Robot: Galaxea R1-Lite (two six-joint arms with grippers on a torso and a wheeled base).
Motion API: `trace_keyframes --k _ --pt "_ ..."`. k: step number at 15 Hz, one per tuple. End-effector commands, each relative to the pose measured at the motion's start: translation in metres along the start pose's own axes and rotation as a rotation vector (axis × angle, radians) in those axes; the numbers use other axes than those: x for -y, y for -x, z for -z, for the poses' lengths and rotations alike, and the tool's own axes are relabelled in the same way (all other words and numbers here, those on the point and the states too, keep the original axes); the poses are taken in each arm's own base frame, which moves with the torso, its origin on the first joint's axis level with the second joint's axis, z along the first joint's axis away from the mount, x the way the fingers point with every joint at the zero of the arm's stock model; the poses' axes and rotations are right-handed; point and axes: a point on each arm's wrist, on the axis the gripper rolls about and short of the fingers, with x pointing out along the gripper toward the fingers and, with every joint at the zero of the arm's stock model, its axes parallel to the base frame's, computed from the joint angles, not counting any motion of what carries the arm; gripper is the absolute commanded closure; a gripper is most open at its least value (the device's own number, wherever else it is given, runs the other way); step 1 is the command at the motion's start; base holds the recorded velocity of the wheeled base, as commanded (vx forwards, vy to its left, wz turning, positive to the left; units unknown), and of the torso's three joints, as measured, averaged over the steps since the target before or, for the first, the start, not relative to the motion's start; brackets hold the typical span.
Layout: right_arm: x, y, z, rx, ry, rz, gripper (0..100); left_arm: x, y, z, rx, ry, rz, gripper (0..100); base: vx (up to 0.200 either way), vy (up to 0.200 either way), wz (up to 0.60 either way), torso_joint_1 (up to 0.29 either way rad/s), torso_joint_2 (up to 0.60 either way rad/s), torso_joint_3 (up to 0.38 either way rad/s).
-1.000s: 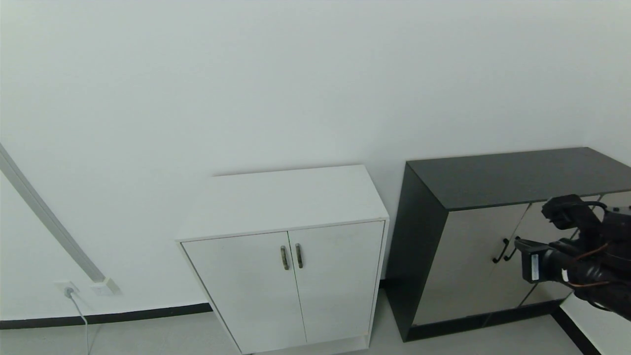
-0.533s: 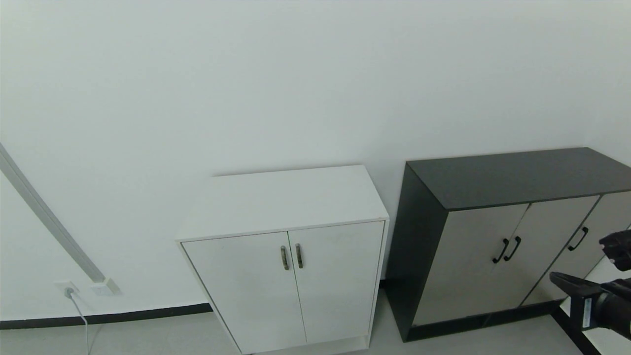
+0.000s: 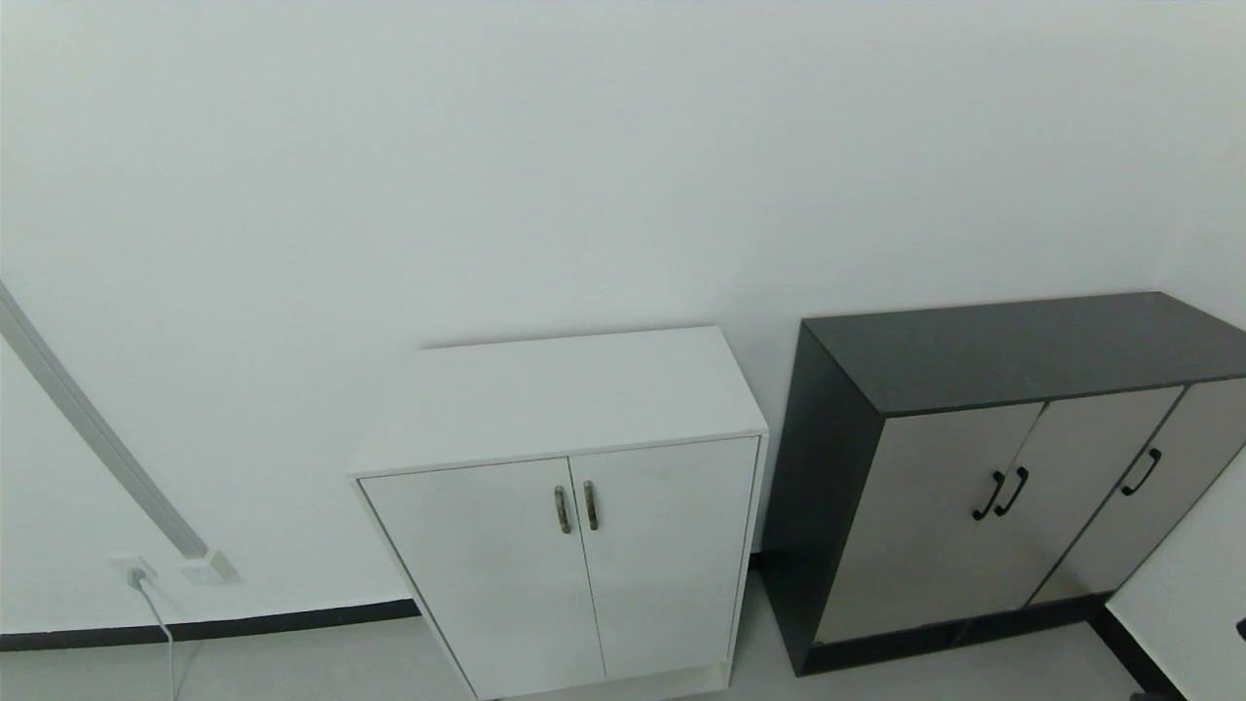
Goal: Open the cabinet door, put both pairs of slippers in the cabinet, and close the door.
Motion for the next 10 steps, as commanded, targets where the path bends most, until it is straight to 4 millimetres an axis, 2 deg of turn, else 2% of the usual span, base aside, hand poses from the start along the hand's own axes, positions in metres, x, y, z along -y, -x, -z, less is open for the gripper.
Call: trace_keyframes --k 1,4,10 --pt "-0.005 0.015 0.013 -0.009 0.01 -0.039 100 0.0 0.0 0.0 -0.001 0.0 0.0 100 0.0 0.0 0.0 0.0 0.0 0.0" --pt "-0.013 0.031 0.036 -0.061 0.044 -0.101 100 0.0 0.0 0.0 0.0 0.0 0.0 100 0.0 0.0 0.0 0.0 0.0 0.0" --pt "-0.014 0.039 0.038 0.029 0.051 -0.09 100 0.0 0.0 0.0 -0.001 0.0 0.0 100 0.0 0.0 0.0 0.0 0.0 0.0"
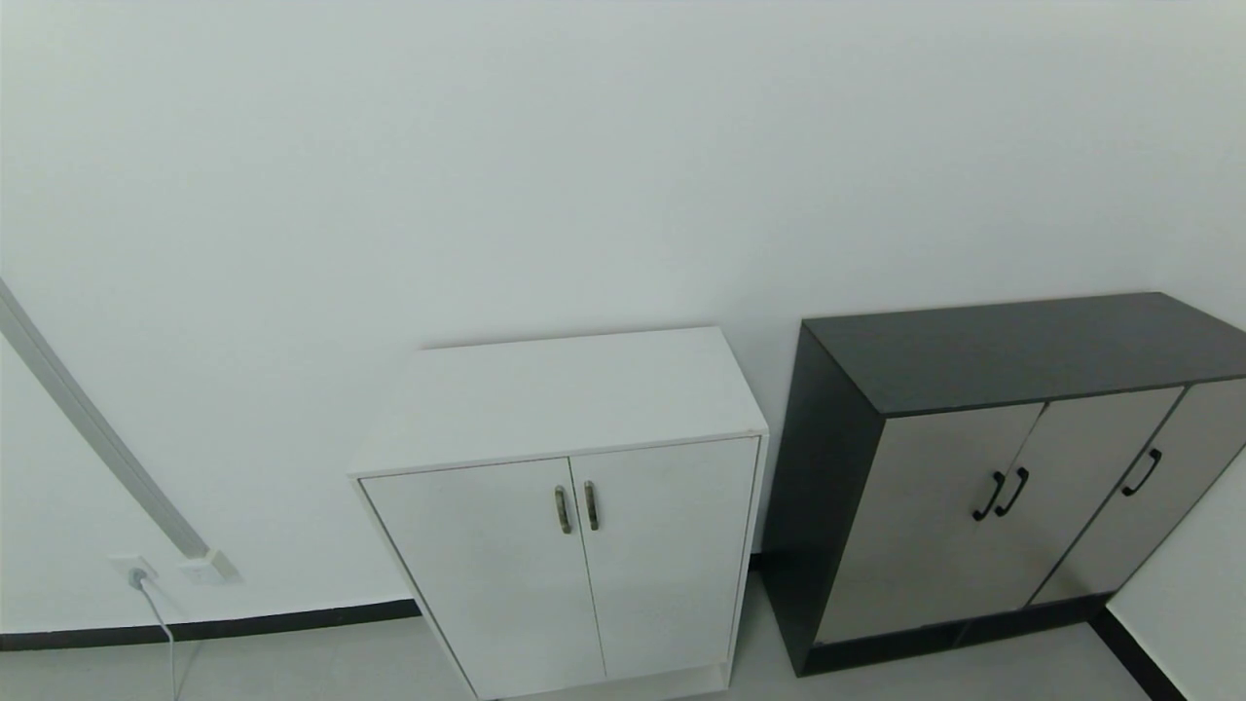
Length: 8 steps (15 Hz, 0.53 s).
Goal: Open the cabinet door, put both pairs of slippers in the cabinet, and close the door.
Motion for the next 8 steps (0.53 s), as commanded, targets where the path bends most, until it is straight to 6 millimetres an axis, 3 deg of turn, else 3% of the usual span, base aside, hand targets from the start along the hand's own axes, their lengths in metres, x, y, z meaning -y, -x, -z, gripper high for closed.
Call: trace_keyframes --k 1,4,8 --pt "-0.001 0.004 0.001 0.052 0.01 0.001 100 0.0 0.0 0.0 -0.001 0.0 0.0 100 0.0 0.0 0.0 0.0 0.0 0.0" --pt "-0.004 0.007 0.008 0.034 -0.027 -0.054 100 0.0 0.0 0.0 0.0 0.002 0.0 100 0.0 0.0 0.0 0.0 0.0 0.0" --pt "-0.004 0.017 0.012 0.178 -0.048 0.014 100 0.0 0.0 0.0 -0.001 0.002 0.0 100 0.0 0.0 0.0 0.0 0.0 0.0"
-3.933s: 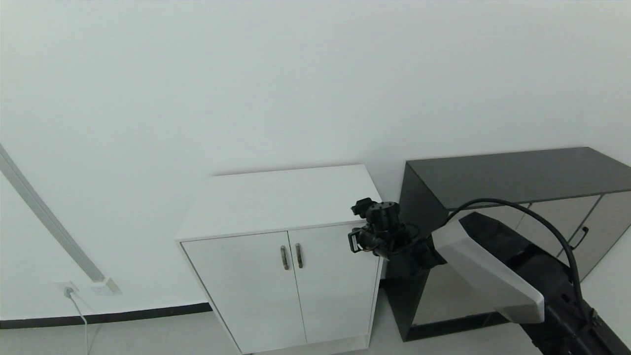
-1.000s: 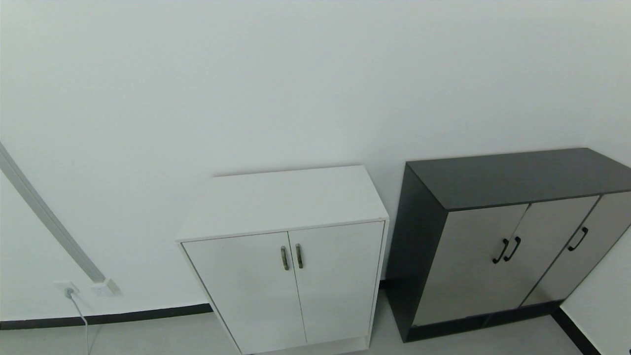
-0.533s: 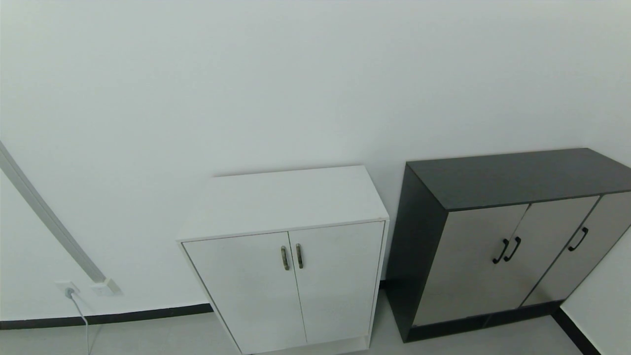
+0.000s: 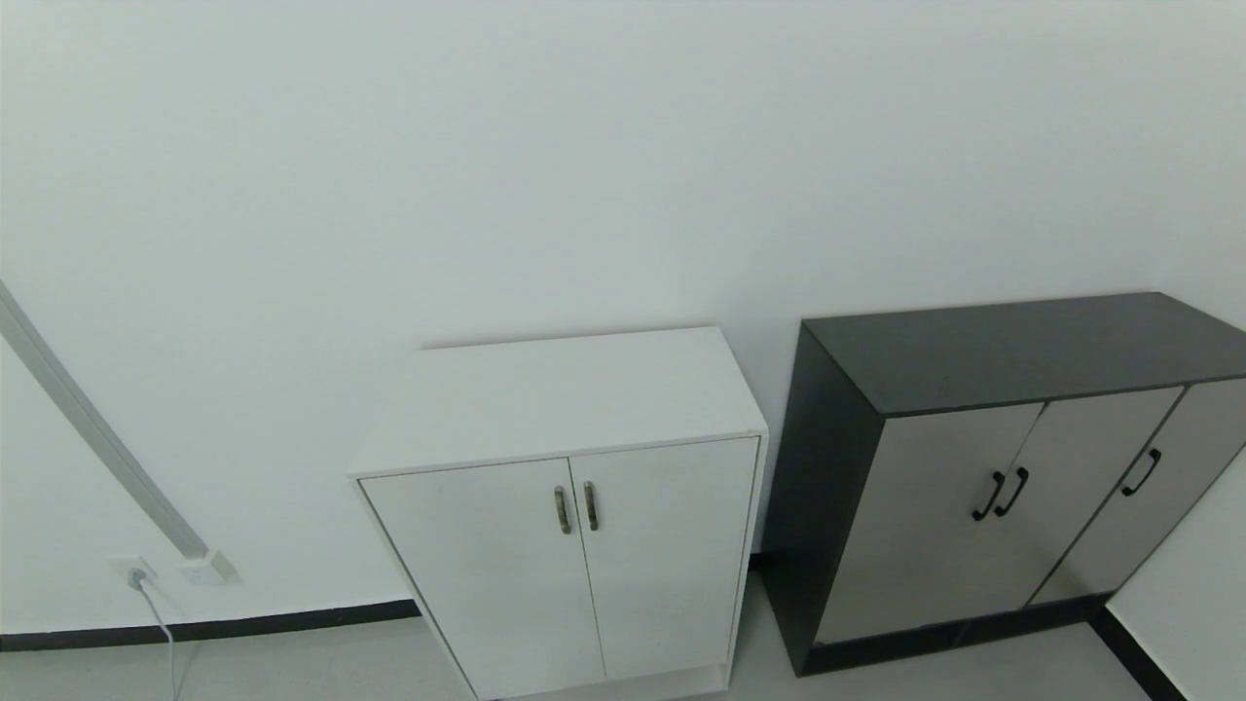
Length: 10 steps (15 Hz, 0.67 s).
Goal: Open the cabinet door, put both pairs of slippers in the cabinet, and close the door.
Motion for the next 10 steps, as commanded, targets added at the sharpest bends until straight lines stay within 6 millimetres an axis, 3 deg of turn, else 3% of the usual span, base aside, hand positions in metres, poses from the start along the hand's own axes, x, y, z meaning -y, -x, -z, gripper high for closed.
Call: trace_keyframes --k 1,6,10 --pt "-0.001 0.008 0.003 0.118 -0.001 0.044 100 0.0 0.0 0.0 -0.001 0.001 0.0 100 0.0 0.0 0.0 0.0 0.0 0.0" --pt "-0.005 0.023 0.012 0.343 0.032 0.072 100 0.0 0.0 0.0 -0.001 0.003 -0.001 100 0.0 0.0 0.0 0.0 0.0 0.0" --pt "-0.005 0.027 0.015 0.408 0.023 0.084 100 0.0 0.0 0.0 -0.001 0.003 -0.001 100 0.0 0.0 0.0 0.0 0.0 0.0"
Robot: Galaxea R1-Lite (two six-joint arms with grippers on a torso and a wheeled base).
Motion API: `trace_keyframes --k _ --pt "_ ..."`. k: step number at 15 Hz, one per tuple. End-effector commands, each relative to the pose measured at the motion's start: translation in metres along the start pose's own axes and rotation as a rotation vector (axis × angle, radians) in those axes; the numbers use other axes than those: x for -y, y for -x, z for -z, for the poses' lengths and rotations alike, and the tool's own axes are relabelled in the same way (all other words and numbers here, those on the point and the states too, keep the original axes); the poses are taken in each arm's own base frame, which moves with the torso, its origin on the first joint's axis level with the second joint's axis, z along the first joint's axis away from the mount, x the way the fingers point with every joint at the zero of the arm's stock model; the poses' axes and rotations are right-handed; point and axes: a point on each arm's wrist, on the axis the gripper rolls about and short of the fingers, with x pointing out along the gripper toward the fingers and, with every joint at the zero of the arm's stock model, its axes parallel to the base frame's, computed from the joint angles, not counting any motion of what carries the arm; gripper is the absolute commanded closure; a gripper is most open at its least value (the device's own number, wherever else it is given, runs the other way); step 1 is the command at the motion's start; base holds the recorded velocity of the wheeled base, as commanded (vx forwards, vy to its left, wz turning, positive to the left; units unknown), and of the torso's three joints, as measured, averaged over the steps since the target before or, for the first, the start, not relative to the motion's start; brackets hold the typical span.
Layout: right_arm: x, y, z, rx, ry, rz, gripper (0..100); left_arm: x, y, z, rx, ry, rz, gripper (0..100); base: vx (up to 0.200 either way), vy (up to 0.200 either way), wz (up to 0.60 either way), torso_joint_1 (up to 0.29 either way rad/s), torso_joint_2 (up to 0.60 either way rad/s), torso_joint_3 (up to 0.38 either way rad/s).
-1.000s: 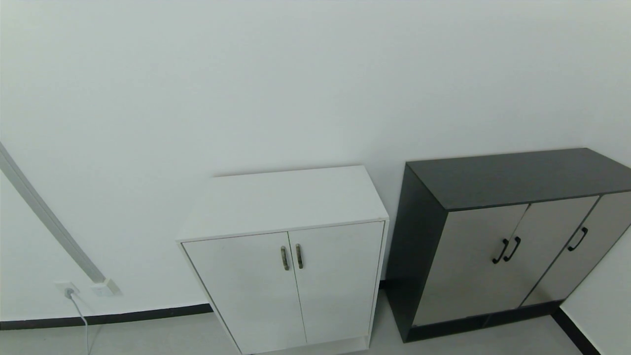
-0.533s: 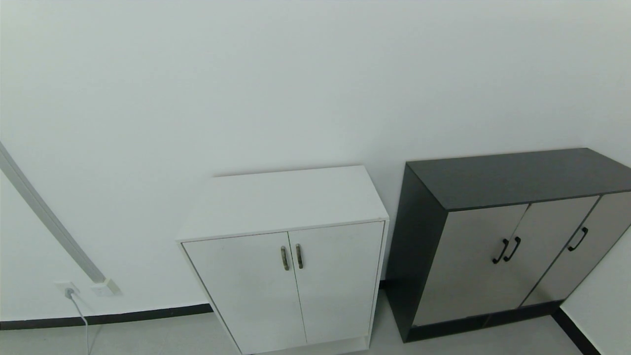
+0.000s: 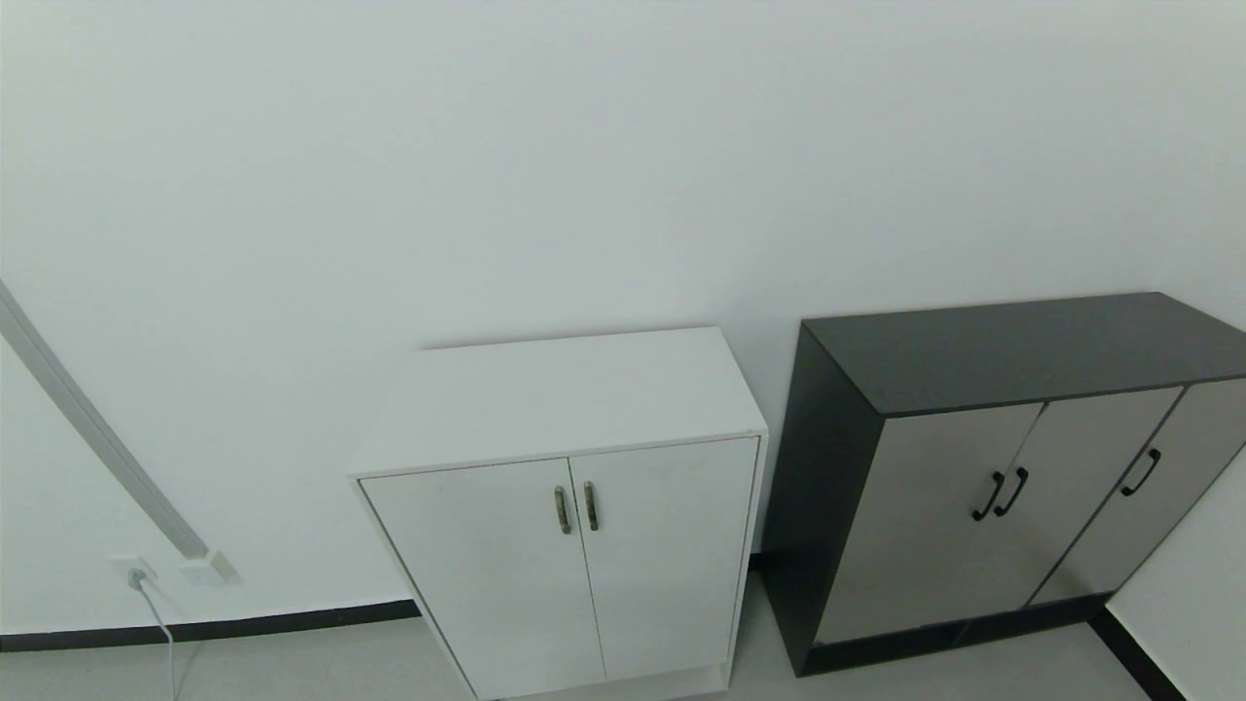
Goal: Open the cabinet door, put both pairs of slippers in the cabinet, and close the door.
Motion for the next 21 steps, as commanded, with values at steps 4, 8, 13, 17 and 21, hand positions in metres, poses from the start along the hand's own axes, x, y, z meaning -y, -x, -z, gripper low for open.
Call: trace_keyframes --k 4,8,13,17,21 --pt "0.001 0.003 0.001 0.035 0.009 0.047 100 0.0 0.0 0.0 -0.001 0.0 0.0 100 0.0 0.0 0.0 0.0 0.0 0.0" --pt "0.001 0.002 0.001 0.023 0.012 0.063 100 0.0 0.0 0.0 0.0 0.0 0.0 100 0.0 0.0 0.0 0.0 0.0 0.0" --pt "-0.001 0.004 0.001 0.06 0.012 0.112 100 0.0 0.0 0.0 0.0 0.008 -0.014 100 0.0 0.0 0.0 0.0 0.0 0.0" --pt "-0.002 0.009 0.003 0.14 -0.049 0.163 100 0.0 0.0 0.0 0.0 0.006 -0.014 100 0.0 0.0 0.0 0.0 0.0 0.0" --pt "-0.001 0.01 0.002 0.149 -0.073 0.232 100 0.0 0.0 0.0 0.002 0.002 -0.014 100 0.0 0.0 0.0 0.0 0.0 0.0"
